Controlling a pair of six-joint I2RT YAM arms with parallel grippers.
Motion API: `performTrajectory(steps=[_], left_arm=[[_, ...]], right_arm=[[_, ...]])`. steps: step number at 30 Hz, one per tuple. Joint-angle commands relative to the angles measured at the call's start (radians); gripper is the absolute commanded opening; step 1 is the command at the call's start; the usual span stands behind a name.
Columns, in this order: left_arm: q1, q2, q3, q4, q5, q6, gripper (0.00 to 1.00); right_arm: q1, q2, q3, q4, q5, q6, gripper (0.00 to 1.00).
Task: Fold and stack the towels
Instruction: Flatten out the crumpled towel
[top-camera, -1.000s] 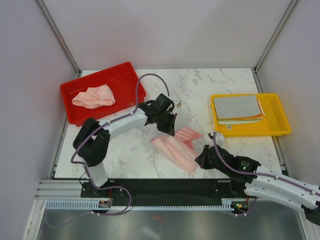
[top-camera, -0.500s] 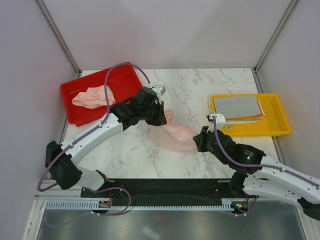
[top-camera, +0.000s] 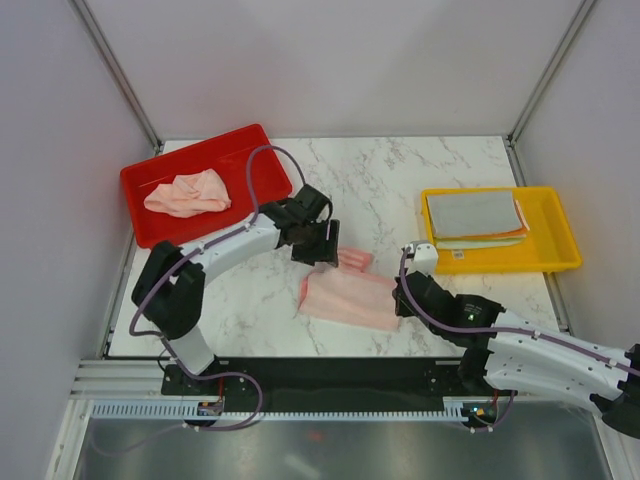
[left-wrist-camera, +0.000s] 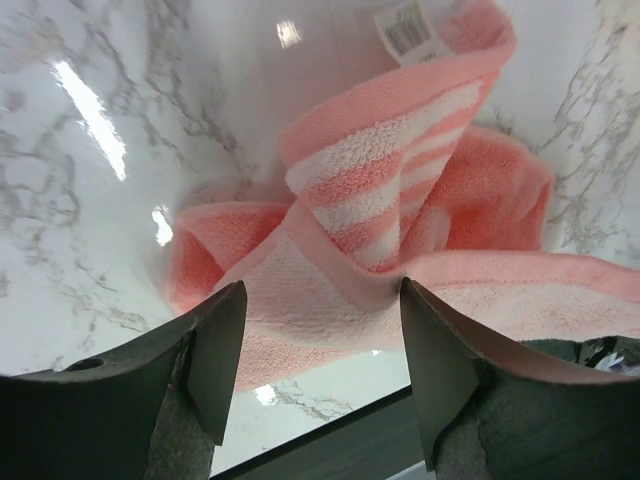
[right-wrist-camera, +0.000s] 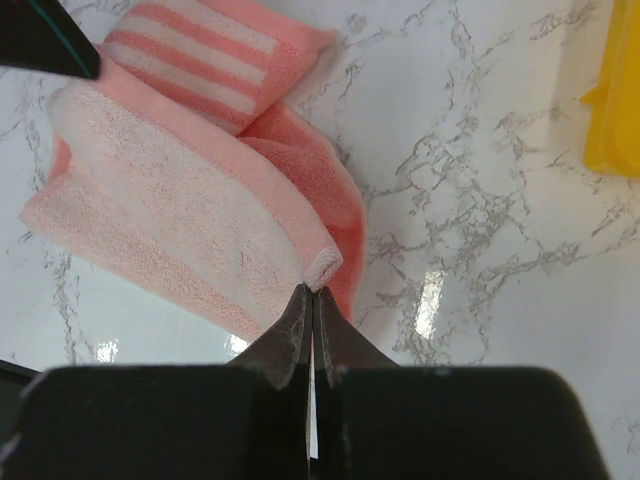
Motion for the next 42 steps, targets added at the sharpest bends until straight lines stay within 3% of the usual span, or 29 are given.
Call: performTrajectory(steps=[1,7,8,12,21,31,33,35,40,42], left_arm=[[0.093,-0.140,-0.027,0.037,-0.006,0.059,0.70],[0.127,-0.130,-0.130,0.180,0.168,0.114,0.65],[0.127,-0.112,-0.136,0.185,0.195,0.113,0.60],[0.129,-0.124,-0.192,0.209,0.216,0.125,0.54],[0.161,-0.072,-0.251,0.297,0.339,0.110,0.52],[0.162,-0.090,-0.317,0.312,0.315,0.094,0.61],[0.162,-0.093,-0.320,0.320,0.311,0.090,0.56],[0.162,-0.102,-0.315,0.323,0.307,0.084,0.42],[0.162,-0.145,-0.305,0.326,0.310,0.070,0.19],[0.162,-0.173,-0.304,0.318,0.307,0.058,0.17]], right_arm=[[-0.013,-0.015,-0.004,0.021,0.033,0.001,0.00],[-0.022,-0.027,-0.037,0.025,-0.005,0.020,0.00],[-0.023,-0.031,-0.039,0.021,-0.005,0.026,0.00],[-0.034,-0.039,-0.036,0.001,0.008,0.035,0.00],[-0.040,-0.033,-0.031,0.001,-0.012,0.032,0.00],[-0.040,-0.044,-0.033,-0.004,-0.016,0.035,0.00],[-0.040,-0.044,-0.034,-0.004,-0.016,0.033,0.00],[-0.040,-0.042,-0.034,-0.004,-0.015,0.033,0.00],[-0.040,-0.048,-0.031,-0.005,-0.015,0.036,0.00],[-0.040,-0.051,-0.028,-0.005,-0.015,0.038,0.00]])
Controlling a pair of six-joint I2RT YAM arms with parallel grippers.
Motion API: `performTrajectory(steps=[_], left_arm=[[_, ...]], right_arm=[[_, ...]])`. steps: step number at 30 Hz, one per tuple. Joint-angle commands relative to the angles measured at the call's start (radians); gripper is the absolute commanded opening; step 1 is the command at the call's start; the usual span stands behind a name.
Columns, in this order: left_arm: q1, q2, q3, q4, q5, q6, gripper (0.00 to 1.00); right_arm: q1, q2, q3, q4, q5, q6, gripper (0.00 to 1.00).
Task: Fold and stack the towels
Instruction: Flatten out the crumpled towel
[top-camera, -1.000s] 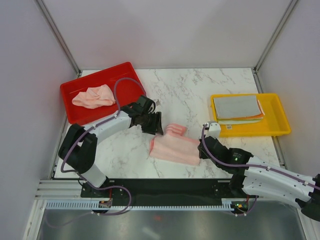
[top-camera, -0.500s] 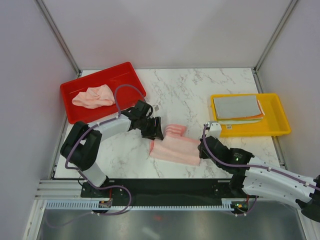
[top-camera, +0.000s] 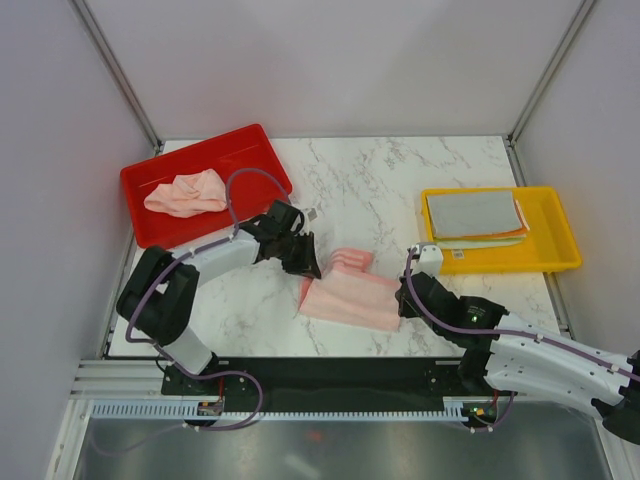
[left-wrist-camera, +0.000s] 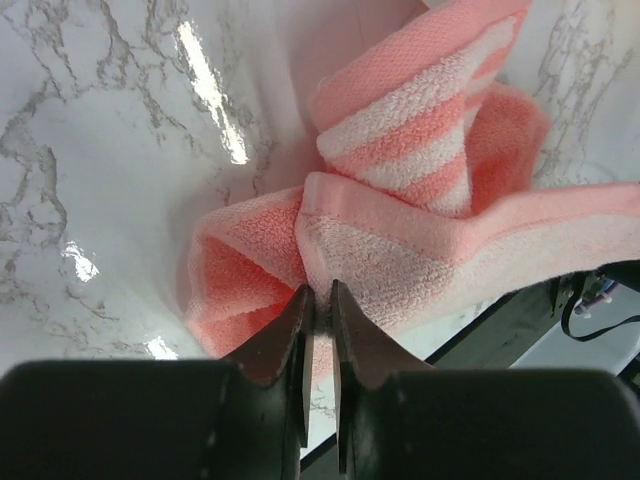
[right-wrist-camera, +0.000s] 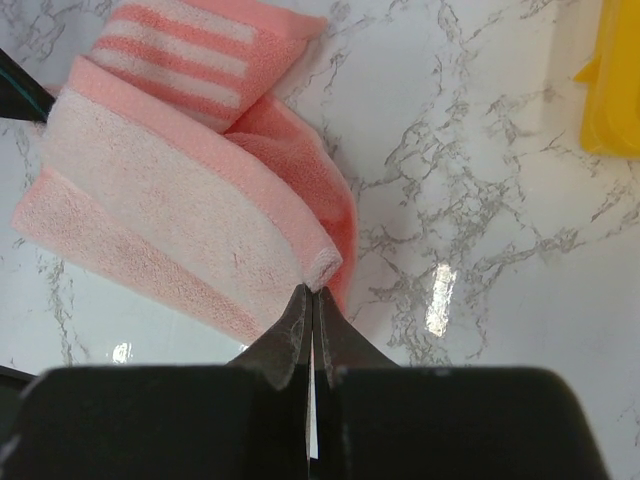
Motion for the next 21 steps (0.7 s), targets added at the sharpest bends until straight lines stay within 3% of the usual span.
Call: performTrajectory(steps=[1,3,4,5,6,7,10,17,21], left_arm=[[0.002,-0.087,0.006,0.018,0.015,-0.022,0.17],[0.002,-0.108,-0.003,0.012,0.013,-0.027,0.27],[0.002,-0.121,-0.005,0.011,0.013,-0.024,0.39],[0.004,-0.122,-0.005,0.011,0.015,-0.021,0.38],[0.002,-0.124,-0.006,0.009,0.013,-0.021,0.29],[0.002,-0.127,-0.006,0.011,0.018,-0.019,0.14],[0.001,-0.142,-0.009,0.008,0.033,-0.030,0.02],[0.001,-0.288,0.007,-0.044,0.015,-0.082,0.02],[-0.002,-0.499,0.035,-0.078,0.039,-0.116,0.02]], right_arm=[[-0.004,-0.014,0.009,-0.005,0.006,0.014,0.00],[-0.004,-0.014,0.012,-0.005,0.003,0.014,0.00],[-0.004,-0.014,0.011,-0.005,0.002,0.016,0.00],[-0.004,-0.012,0.011,-0.004,0.000,0.016,0.00],[-0.004,-0.012,0.009,-0.004,0.002,0.016,0.00],[-0.004,-0.011,0.009,-0.002,0.000,0.016,0.00],[-0.004,-0.014,0.018,-0.004,0.002,0.013,0.00],[-0.004,-0.021,0.147,-0.030,0.052,-0.021,0.00],[-0.004,-0.089,0.264,-0.048,0.049,-0.116,0.00]])
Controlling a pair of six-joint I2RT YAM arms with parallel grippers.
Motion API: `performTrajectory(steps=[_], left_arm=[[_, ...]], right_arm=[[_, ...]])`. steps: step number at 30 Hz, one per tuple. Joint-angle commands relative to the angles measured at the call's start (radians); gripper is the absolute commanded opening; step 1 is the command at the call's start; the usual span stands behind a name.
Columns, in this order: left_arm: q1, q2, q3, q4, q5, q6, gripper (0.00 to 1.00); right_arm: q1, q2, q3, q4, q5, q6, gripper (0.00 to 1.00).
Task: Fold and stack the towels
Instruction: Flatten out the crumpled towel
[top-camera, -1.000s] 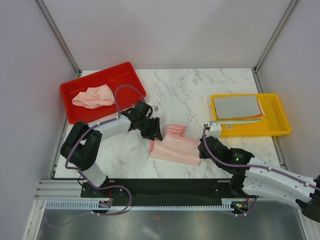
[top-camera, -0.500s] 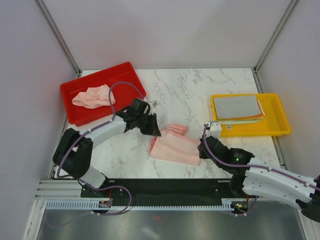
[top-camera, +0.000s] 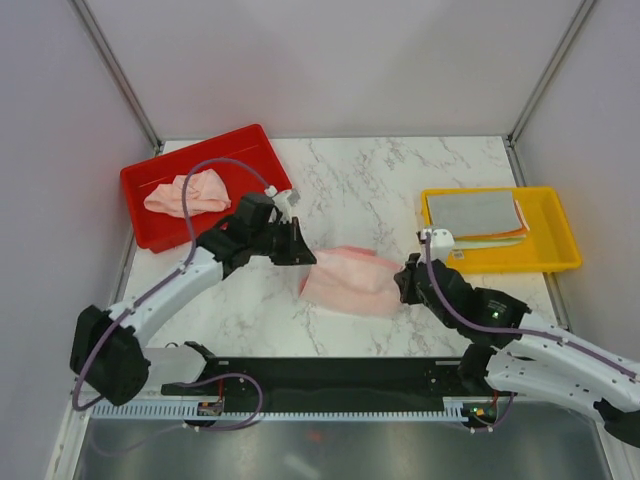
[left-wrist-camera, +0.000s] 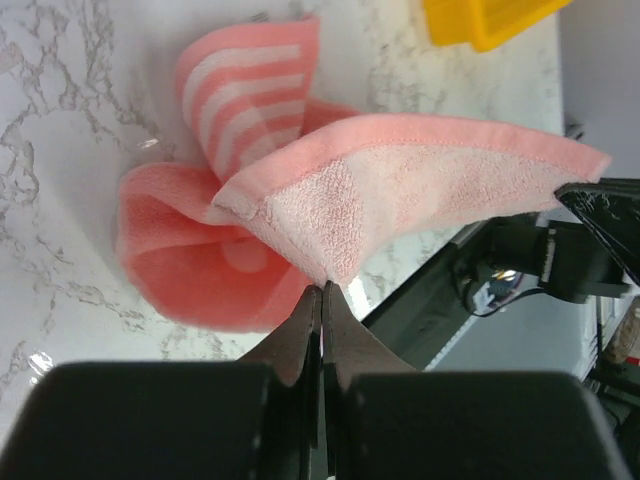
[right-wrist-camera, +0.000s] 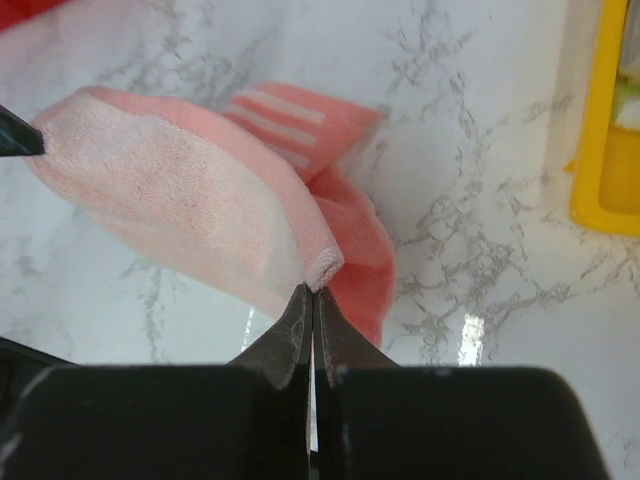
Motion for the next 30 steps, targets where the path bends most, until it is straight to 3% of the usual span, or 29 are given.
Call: performTrajectory(steps=[1,5,9,14,20,23,25,26,27,30], left_arm=[[-0.004,-0.196,0.055,-0.020,0.054,-0.077,0.02],[-0.030,-0.384,0.115,0.018,0.099,-0.155,0.02],[-0.054,-0.524,0.118,0.175,0.152,-0.278,0.02],[-0.063,-0.483,0.297,0.194,0.155,-0.318,0.02],[-0.062,-0.319,0.488,0.009,-0.114,-0.143,0.02],[-0.051,-0.250,0.485,-0.023,-0.303,-0.068,0.02],[-0.005,-0.186,0.435,0.016,-0.371,-0.060,0.02],[0.016,-0.164,0.413,0.038,-0.378,-0.066,0.02],[0.066,-0.120,0.389,0.073,-0.339,-0.078,0.02],[0.153,-0.037,0.284,0.249,-0.238,-0.118,0.02]], right_arm=[[-0.004,-0.084,0.145,0.010,0.020,-0.110,0.00],[-0.004,-0.208,0.235,0.066,-0.039,-0.193,0.00],[-0.004,-0.334,0.287,0.277,-0.235,-0.257,0.00],[-0.003,-0.218,0.493,0.323,-0.263,-0.302,0.00],[-0.004,0.009,0.658,0.318,0.050,-0.509,0.00],[-0.009,0.162,0.697,0.335,0.173,-0.634,0.00],[-0.079,0.251,0.661,0.402,0.150,-0.670,0.00],[-0.137,0.279,0.651,0.413,0.033,-0.634,0.00],[-0.280,0.338,0.639,0.431,-0.058,-0.601,0.00],[-0.476,0.464,0.564,0.528,-0.280,-0.535,0.00]])
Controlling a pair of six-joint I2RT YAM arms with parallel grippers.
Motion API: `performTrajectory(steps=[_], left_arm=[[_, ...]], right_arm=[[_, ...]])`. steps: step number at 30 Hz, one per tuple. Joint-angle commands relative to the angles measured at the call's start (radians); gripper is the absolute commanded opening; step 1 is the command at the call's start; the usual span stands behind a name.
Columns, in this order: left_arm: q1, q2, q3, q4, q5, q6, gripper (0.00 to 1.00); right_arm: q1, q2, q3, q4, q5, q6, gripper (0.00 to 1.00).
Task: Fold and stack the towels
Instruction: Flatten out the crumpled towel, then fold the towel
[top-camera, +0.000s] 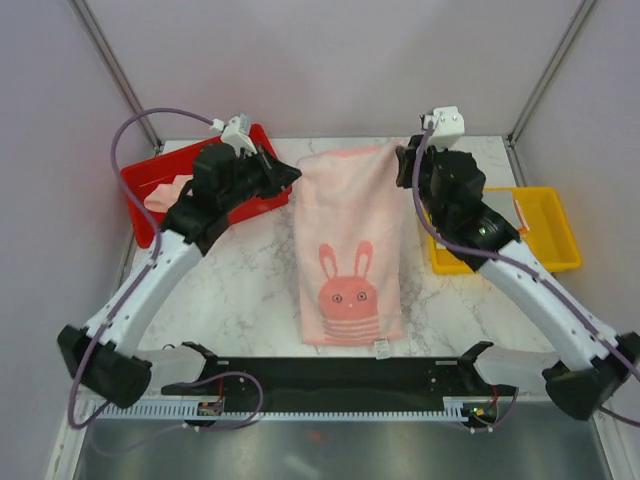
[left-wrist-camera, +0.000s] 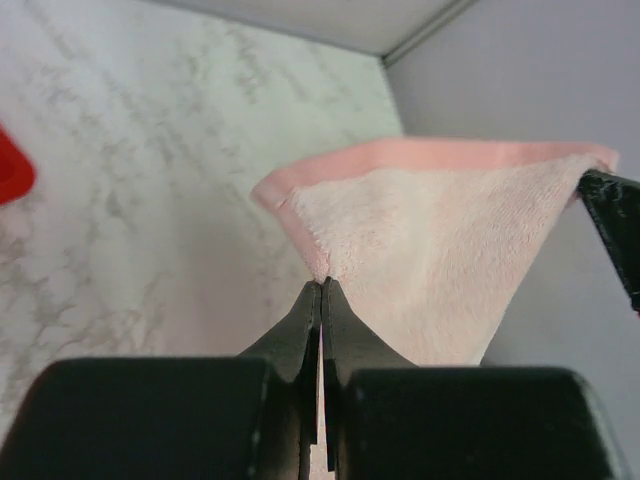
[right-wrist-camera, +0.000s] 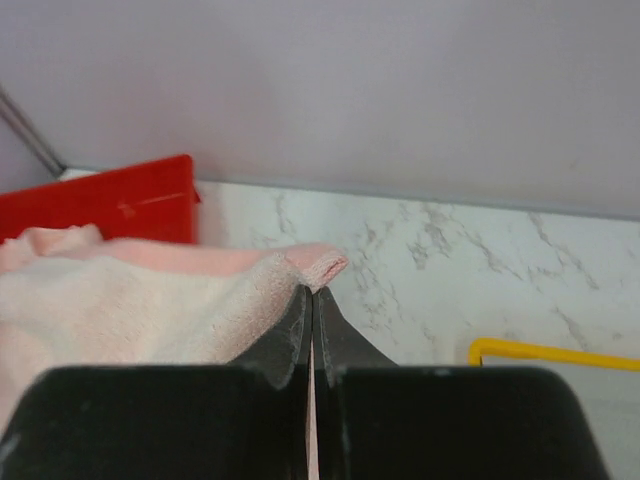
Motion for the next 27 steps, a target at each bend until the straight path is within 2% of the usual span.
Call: performTrajectory(steps=[1,6,11,15,22,27], left_arm=[[0.081,0.143,-0.089,0.164,0.009,0.021,0.02],[0.112,0.454,0.005,0.280,0.084,0.092,0.02],[0.130,0.761,0.192,0.276,0.123,0.126,0.02],[0.151,0.870,0.266,0.265,0.127,0.147,0.02],[0.162,0.881,0.289,0.267,0.175,0.201,0.02],[0.158,0.777,0.208,0.270,0.204,0.239,0.02]], right_arm=[[-0.200,0.127,-0.075,0.118,-0.251,0.031,0.00],[-0.393,0.422,-0.092,0.287,-0.623,0.076,0.00],[-0.478,0.718,0.061,0.322,-0.825,0.101,0.00],[-0.501,0.811,0.137,0.315,-0.874,0.081,0.00],[-0.503,0.833,0.155,0.298,-0.891,0.048,0.00],[-0.501,0.706,0.083,0.253,-0.863,-0.002,0.00]])
